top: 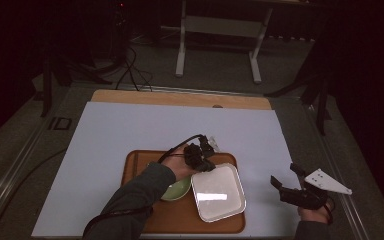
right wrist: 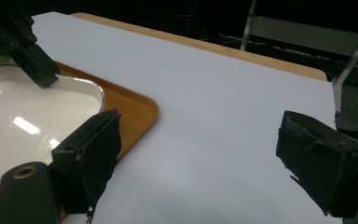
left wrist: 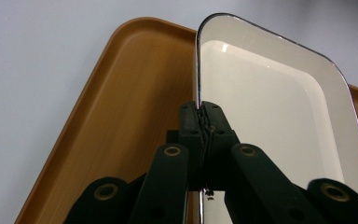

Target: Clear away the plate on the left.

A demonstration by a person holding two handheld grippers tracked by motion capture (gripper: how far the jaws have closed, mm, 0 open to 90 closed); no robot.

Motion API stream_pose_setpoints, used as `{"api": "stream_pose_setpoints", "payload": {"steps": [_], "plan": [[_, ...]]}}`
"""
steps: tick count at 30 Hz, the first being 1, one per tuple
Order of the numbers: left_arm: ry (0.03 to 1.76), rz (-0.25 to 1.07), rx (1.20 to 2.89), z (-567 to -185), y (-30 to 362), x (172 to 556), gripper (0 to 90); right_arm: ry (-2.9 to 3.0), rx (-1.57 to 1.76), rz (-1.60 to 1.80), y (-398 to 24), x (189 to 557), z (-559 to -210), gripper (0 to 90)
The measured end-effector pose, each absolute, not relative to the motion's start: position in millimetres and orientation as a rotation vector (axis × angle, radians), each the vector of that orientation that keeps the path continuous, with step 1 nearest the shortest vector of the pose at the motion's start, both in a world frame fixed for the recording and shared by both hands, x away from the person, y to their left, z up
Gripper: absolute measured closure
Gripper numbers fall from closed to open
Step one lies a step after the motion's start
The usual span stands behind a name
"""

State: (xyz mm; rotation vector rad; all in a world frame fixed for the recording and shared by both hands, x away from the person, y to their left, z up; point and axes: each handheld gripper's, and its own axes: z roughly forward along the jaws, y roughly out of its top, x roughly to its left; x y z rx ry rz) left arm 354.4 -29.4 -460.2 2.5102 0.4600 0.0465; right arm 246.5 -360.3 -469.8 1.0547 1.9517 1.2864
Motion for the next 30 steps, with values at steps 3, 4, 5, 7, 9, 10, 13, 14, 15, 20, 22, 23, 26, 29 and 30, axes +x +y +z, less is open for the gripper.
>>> {"api": "stream_pose_setpoints", "payload": {"steps": [3,4,5,7,9,10,13,14,15,20,22,23,26,29,30], "plan": [[0.466,0.043,2.513,-462,-31,356,89.0,1.949,1.055,1.288,-361,246,-470,13.7],[0.469,0.047,2.514,-463,-31,357,88.8,1.949,1.055,1.289,-361,246,-470,13.6],[0.478,0.047,2.514,-464,-31,358,88.7,1.950,1.056,1.288,-361,246,-470,13.7],[0.497,0.054,2.516,-468,-32,360,88.2,1.952,1.053,1.287,-360,246,-470,13.7],[0.522,0.042,2.513,-471,-32,364,87.5,1.953,1.053,1.286,-360,246,-470,13.7],[0.532,0.039,2.509,-473,-32,365,87.2,1.953,1.053,1.286,-360,246,-470,13.6],[0.548,0.045,2.532,-480,-35,367,85.2,1.952,1.053,1.287,-360,247,-470,13.7],[0.560,0.044,2.541,-483,-37,368,84.6,1.953,1.054,1.287,-360,247,-470,13.6],[0.564,0.050,2.550,-486,-38,368,83.9,1.952,1.052,1.288,-360,247,-470,13.7],[0.604,0.053,2.559,-496,-39,369,82.6,1.952,1.051,1.289,-360,246,-469,13.7],[0.626,0.060,2.550,-497,-38,369,82.6,1.952,1.050,1.289,-360,246,-469,13.7],[0.633,0.059,2.542,-497,-38,369,81.7,1.953,1.052,1.289,-360,246,-469,13.7],[0.655,0.058,2.509,-493,-34,370,76.4,1.953,1.051,1.289,-360,246,-469,13.6],[0.663,0.067,2.468,-488,-29,369,69.3,1.952,1.052,1.288,-360,246,-470,13.7],[0.670,0.075,2.455,-486,-28,368,66.6,1.952,1.052,1.289,-360,246,-470,13.7]]}}
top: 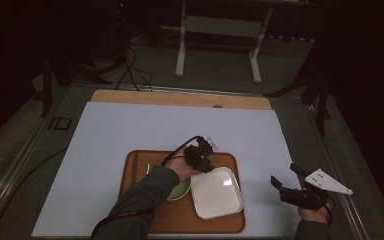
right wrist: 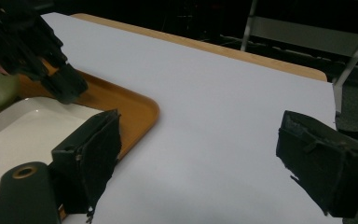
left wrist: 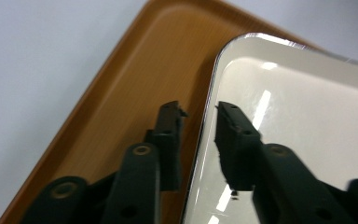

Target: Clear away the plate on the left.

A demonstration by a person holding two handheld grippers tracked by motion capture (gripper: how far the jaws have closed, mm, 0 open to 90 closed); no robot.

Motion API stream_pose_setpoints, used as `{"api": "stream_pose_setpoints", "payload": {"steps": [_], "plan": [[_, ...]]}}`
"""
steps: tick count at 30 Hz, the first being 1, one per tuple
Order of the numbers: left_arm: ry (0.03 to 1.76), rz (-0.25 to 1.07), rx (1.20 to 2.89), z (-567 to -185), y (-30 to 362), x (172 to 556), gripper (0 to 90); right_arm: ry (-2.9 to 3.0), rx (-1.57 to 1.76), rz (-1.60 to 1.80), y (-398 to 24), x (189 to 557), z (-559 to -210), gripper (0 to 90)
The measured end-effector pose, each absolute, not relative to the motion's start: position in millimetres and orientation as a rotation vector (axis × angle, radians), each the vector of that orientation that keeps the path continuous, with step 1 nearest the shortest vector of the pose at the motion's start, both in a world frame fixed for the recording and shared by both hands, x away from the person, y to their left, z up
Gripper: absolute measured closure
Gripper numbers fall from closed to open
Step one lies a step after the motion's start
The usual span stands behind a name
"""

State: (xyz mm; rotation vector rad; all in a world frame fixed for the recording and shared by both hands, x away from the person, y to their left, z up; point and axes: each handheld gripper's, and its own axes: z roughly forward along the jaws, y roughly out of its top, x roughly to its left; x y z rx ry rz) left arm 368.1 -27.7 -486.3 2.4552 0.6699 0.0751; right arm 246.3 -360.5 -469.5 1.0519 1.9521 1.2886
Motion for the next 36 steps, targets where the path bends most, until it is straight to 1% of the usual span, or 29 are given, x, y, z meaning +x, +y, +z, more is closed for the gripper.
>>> {"api": "stream_pose_setpoints", "payload": {"steps": [4,5,6,8,13,17,18,20,21,28,36], "plan": [[0.694,0.098,2.404,-480,-21,366,56.2,1.952,1.052,1.287,-360,246,-469,13.7],[0.692,0.121,2.388,-476,-17,365,56.2,1.952,1.052,1.287,-360,246,-469,13.7],[0.713,0.170,2.357,-471,-12,364,46.7,1.952,1.050,1.286,-360,246,-469,13.7],[0.721,0.189,2.338,-468,-7,363,43.0,1.951,1.053,1.286,-361,246,-469,13.7],[0.782,0.306,2.228,-452,18,357,35.5,1.948,1.054,1.286,-361,246,-469,13.7],[0.816,0.353,2.164,-445,33,353,33.0,1.947,1.056,1.286,-361,245,-470,13.7],[0.842,0.387,2.121,-441,45,351,32.4,1.948,1.056,1.286,-361,245,-469,13.7],[0.853,0.394,2.107,-439,49,350,31.8,1.947,1.057,1.286,-361,245,-470,13.6],[0.869,0.416,2.076,-436,59,348,30.8,1.947,1.056,1.286,-361,246,-470,13.6],[0.907,0.508,1.999,-424,84,339,28.1,1.947,1.061,1.289,-361,246,-470,13.7],[0.950,0.578,1.905,-417,119,328,28.0,1.944,1.062,1.288,-361,245,-470,13.7]]}}
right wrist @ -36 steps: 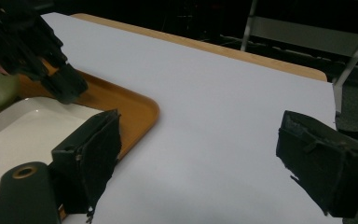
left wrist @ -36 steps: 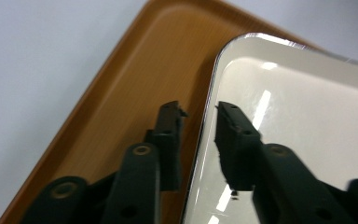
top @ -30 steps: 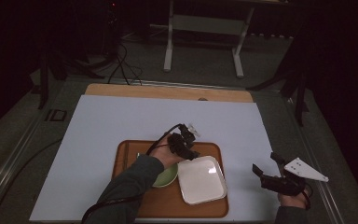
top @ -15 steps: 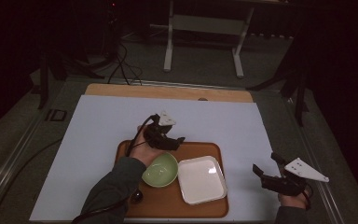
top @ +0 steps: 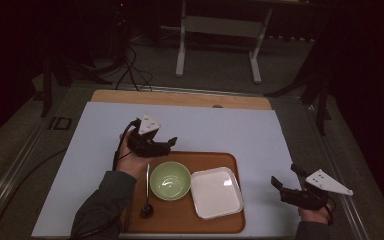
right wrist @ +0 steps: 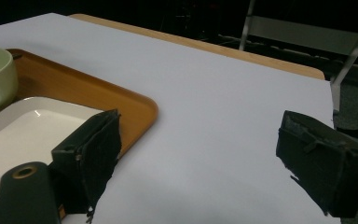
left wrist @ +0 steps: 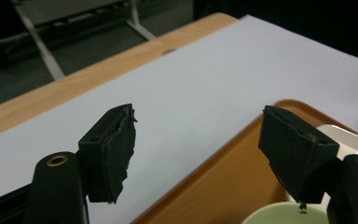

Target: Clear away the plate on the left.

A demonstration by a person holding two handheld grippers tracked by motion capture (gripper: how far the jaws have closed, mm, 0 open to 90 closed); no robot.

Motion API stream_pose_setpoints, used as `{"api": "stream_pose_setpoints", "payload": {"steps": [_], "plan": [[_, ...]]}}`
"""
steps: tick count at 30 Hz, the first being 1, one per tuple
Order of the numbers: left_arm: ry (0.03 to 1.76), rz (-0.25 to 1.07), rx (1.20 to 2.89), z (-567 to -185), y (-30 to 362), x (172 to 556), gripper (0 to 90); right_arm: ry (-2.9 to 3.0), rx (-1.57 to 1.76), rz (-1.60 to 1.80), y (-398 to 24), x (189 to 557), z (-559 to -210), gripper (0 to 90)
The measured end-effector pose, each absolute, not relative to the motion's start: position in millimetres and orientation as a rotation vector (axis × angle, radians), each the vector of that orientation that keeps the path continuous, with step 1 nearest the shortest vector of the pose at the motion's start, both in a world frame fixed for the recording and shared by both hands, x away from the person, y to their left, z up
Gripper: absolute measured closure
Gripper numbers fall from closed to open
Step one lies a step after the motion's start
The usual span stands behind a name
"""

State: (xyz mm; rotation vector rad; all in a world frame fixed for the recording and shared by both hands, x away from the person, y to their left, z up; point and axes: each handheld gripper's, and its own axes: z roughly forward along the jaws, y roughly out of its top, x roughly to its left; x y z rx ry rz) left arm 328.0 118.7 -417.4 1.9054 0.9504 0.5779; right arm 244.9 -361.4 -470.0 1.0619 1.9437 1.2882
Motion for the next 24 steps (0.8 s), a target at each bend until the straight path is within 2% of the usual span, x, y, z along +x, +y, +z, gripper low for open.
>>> {"api": "stream_pose_setpoints", "payload": {"steps": [10,24], "plan": [[1.017,0.690,1.800,-416,167,309,27.8,1.934,1.072,1.292,-363,245,-470,13.7],[1.150,0.798,1.734,-442,239,271,28.6,1.926,1.078,1.291,-363,244,-470,13.7]]}}
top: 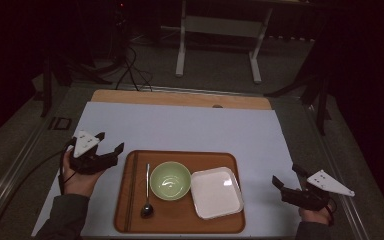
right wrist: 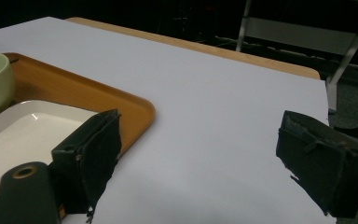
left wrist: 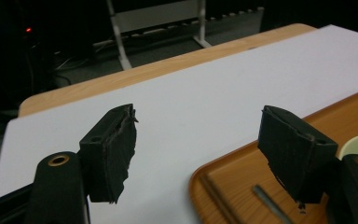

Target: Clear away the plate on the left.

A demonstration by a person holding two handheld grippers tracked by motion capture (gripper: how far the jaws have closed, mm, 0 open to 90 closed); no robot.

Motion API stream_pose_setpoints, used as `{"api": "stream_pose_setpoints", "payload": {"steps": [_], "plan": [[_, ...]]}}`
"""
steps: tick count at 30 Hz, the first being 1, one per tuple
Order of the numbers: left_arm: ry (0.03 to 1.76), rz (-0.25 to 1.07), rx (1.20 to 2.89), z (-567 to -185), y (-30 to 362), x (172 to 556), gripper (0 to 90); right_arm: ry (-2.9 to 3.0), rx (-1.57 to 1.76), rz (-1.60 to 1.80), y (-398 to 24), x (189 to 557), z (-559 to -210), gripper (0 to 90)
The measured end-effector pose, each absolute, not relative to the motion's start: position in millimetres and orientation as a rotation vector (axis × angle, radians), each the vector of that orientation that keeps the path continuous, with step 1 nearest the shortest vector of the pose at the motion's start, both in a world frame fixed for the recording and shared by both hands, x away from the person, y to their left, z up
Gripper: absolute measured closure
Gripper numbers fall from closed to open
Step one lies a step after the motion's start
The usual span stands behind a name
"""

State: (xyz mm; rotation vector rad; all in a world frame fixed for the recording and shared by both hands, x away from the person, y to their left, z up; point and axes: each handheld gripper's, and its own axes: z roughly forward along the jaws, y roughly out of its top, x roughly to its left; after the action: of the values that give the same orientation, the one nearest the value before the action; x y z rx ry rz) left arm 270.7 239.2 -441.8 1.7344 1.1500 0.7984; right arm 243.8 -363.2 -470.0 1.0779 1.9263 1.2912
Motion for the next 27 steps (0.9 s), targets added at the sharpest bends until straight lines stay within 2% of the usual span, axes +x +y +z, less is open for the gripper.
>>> {"api": "stream_pose_setpoints", "payload": {"steps": [11,27], "plan": [[1.256,0.818,1.667,-459,270,245,28.7,1.913,1.083,1.307,-365,242,-470,13.7],[1.341,0.878,1.586,-468,290,229,29.1,1.915,1.079,1.302,-363,242,-470,13.6]]}}
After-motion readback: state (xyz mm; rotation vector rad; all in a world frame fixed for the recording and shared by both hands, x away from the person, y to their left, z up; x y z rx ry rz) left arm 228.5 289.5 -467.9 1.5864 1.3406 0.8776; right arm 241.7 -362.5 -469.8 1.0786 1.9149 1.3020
